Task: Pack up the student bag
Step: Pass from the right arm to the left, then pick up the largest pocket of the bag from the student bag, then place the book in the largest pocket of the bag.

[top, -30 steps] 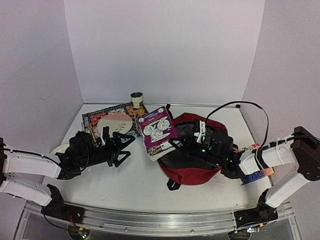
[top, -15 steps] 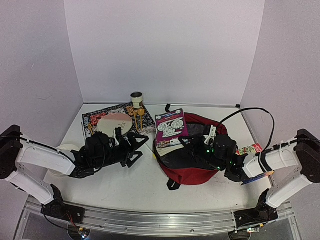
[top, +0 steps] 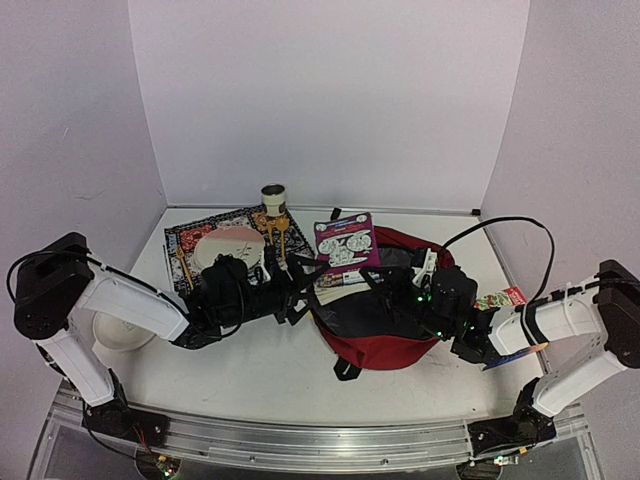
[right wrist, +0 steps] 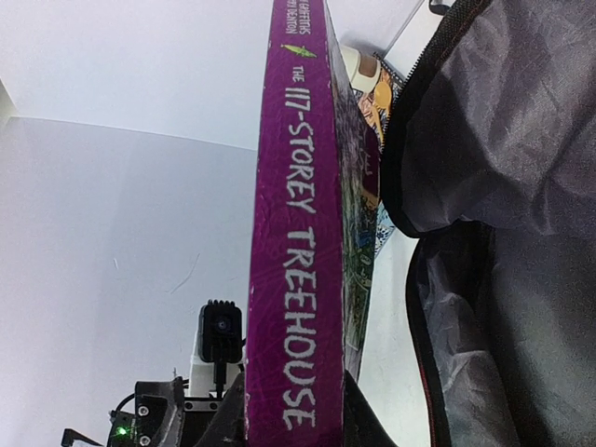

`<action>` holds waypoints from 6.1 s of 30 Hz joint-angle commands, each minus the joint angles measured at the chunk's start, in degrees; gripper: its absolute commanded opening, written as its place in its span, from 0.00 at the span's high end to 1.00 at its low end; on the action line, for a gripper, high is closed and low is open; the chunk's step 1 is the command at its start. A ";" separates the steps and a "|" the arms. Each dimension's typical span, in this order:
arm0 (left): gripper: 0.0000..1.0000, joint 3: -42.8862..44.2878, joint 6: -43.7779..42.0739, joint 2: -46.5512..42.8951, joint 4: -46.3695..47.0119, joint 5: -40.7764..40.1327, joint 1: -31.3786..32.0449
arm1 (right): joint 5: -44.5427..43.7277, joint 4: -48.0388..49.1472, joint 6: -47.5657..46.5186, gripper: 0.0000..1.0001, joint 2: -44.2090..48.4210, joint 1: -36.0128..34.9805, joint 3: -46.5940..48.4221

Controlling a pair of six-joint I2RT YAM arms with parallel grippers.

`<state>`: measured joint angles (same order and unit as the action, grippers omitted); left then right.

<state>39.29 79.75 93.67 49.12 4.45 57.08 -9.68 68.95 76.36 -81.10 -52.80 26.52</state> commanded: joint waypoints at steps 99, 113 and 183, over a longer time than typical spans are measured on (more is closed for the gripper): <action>1.00 -10.93 -8.63 -15.38 -4.28 36.96 -11.56 | 23.12 -66.49 -81.81 0.17 -12.09 32.25 38.42; 1.00 -9.66 -8.94 -15.31 -7.47 37.98 -10.83 | 35.63 -72.97 -88.71 0.32 -21.50 34.12 45.12; 1.00 13.74 -0.50 10.06 -7.94 41.32 -5.85 | 29.71 -82.67 -92.18 1.00 4.89 19.05 50.30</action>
<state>46.92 78.07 100.74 35.46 44.01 50.95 19.77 -15.84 -17.38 -79.04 -32.74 74.29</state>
